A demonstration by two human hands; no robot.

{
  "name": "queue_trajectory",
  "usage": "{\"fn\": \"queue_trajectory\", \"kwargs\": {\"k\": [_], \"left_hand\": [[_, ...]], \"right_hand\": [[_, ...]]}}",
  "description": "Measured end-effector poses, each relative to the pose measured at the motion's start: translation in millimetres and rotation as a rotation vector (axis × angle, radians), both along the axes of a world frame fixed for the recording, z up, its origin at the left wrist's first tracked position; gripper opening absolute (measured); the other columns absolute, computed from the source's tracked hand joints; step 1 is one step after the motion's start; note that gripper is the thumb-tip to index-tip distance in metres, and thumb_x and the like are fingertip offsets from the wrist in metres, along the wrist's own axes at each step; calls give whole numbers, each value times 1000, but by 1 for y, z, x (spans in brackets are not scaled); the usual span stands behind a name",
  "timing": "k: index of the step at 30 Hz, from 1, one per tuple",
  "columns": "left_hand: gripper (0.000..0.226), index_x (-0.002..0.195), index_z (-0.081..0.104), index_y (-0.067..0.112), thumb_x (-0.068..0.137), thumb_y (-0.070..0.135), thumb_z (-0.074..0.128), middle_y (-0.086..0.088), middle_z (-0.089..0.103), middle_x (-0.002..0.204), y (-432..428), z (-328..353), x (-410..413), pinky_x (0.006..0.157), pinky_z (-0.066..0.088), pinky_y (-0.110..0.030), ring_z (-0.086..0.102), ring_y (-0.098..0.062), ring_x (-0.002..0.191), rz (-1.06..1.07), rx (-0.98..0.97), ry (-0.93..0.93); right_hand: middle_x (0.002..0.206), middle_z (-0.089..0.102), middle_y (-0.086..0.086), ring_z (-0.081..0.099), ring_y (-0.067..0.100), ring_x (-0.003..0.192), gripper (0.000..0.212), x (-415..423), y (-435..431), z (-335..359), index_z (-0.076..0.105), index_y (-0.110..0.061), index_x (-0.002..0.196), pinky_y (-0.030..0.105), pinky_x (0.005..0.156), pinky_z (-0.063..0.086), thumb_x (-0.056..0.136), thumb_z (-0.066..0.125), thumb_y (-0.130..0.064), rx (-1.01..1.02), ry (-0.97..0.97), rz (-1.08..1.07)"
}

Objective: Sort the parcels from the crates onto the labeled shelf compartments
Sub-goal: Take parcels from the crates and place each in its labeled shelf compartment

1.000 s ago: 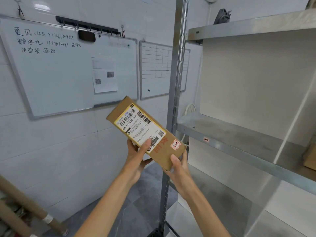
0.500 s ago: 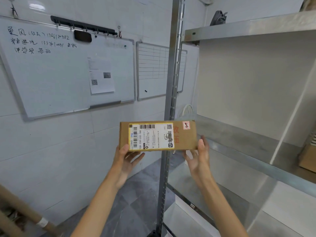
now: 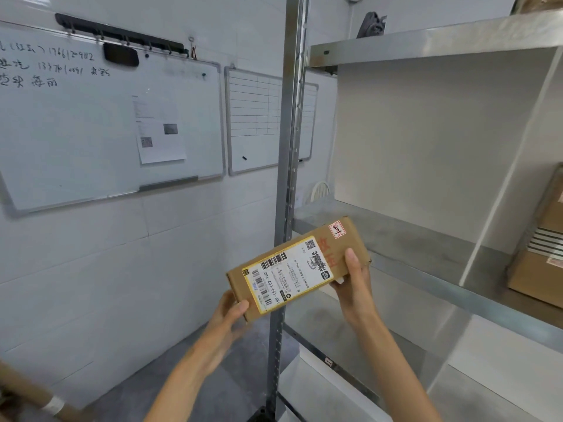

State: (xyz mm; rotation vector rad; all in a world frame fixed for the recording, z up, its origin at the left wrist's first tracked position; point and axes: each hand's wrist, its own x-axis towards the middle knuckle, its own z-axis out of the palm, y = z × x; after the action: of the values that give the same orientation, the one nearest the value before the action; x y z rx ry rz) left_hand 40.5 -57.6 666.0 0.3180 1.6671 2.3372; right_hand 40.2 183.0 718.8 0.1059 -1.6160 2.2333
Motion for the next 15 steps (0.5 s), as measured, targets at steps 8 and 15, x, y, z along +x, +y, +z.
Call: {"fn": "queue_trajectory", "kwargs": {"k": [8,15], "left_hand": [[75,125,45,32,60,57,72,22,54,126,9,39,-4,93,40,-8,47,9,121,-190,-541,402],[77,129,41,33,63,51,77,14,59,126,34,32,8,85,52,-21,51,-4,123,-218,-432,401]], "right_hand": [[121,63,12,63,31,109,61,11,19,28,55,-30,124,37,87,54,69,71,-50,394,-34,105],[131,53,-7,58,13,115,67,38,13,41,44,-46,132,29,87,54,70,67,-57,564,-18,111]]}}
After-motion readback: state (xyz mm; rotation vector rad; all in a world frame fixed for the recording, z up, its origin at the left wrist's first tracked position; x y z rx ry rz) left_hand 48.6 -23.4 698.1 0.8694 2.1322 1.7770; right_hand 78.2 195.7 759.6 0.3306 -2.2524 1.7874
